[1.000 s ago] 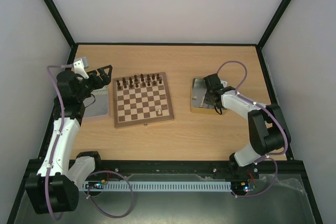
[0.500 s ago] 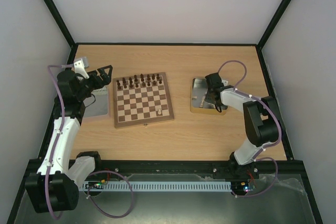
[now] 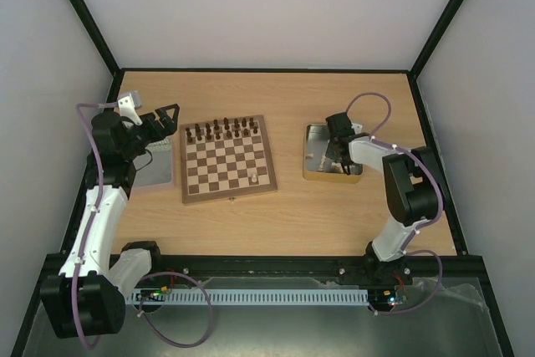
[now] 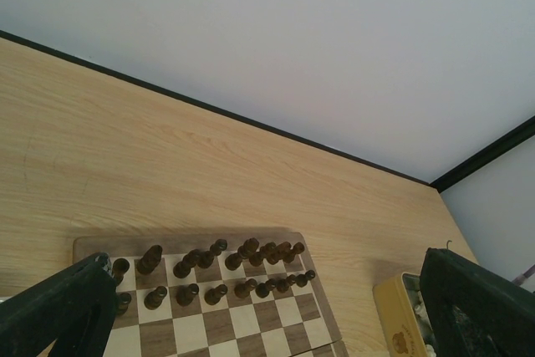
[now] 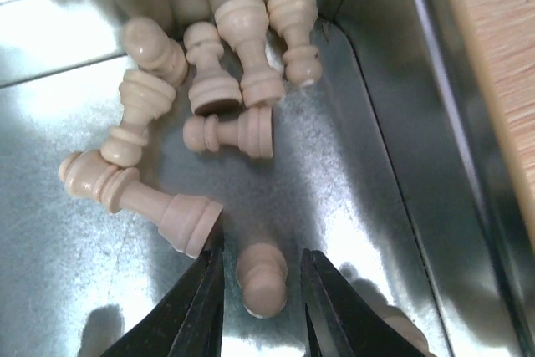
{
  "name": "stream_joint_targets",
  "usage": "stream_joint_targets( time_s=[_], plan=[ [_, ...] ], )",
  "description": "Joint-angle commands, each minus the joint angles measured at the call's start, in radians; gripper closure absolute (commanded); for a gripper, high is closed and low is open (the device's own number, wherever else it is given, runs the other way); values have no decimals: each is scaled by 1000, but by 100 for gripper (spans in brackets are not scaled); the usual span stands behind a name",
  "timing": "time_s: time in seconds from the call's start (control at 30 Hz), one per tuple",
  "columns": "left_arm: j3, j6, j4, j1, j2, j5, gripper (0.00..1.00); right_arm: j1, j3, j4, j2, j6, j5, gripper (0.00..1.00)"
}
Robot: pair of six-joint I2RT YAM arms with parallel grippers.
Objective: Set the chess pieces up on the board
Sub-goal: Pick up the chess piece from the storage box.
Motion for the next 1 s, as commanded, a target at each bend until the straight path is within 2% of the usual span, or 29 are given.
stream_joint_targets(
  time_s=[0.0, 0.1, 0.23, 0.6, 0.77, 0.97],
  plan=[
    [-8, 1, 22, -3, 4, 1, 0, -6, 47, 28, 23, -10, 75, 74],
    [-9, 1, 23, -3, 2, 0, 0, -6, 63, 22, 42, -15, 86, 79],
    [-8, 3, 21, -5, 0, -1, 0, -6, 62, -5, 30, -7, 68, 92],
    [-10, 1, 20, -3, -3, 1, 0, 6, 32, -89, -164, 18, -43, 92],
    [-15, -6, 26, -3, -5, 7, 0, 111, 83, -130, -206, 33, -73, 92],
    [-19, -10, 29, -3, -11, 9, 0, 294, 148, -125, -163, 79, -95, 91]
  ],
)
